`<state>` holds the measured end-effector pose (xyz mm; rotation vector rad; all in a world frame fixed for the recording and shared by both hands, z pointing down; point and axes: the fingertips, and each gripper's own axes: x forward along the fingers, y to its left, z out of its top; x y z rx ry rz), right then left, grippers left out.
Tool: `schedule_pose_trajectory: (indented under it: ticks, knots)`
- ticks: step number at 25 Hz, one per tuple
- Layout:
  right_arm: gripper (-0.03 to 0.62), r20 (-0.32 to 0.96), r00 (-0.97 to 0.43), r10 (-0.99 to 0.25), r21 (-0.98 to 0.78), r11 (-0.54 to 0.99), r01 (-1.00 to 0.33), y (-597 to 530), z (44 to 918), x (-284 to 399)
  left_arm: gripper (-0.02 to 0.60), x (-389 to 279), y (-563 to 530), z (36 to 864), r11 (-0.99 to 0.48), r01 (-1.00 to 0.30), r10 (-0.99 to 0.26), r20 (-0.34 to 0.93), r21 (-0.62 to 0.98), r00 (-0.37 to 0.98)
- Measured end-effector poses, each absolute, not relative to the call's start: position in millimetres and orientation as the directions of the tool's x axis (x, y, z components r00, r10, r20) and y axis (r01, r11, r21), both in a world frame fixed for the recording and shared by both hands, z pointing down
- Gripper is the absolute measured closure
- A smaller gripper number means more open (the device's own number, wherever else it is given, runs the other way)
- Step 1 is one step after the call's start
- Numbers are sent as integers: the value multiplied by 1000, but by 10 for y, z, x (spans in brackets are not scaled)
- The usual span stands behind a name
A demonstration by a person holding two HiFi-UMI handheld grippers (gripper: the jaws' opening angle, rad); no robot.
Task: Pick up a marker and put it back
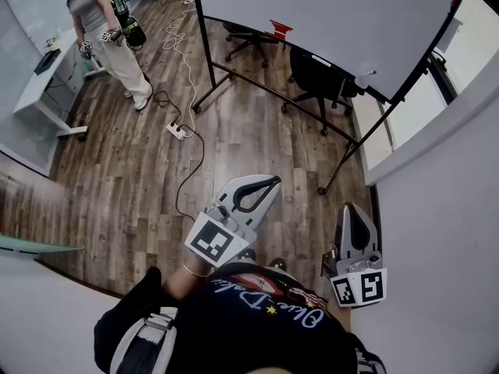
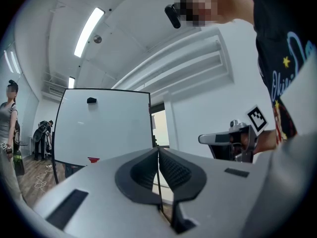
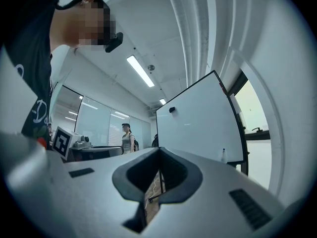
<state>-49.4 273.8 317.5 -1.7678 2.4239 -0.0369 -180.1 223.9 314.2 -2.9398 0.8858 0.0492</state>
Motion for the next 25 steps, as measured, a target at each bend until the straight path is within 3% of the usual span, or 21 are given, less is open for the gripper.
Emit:
schedule_pose_trajectory:
  ticks: [25]
  knots:
    - [594,-69,-206,-976,-107,212,-971,2605,3260,-596,578,-1934,1986,3224,-868,-496,-494,-49,-38,868]
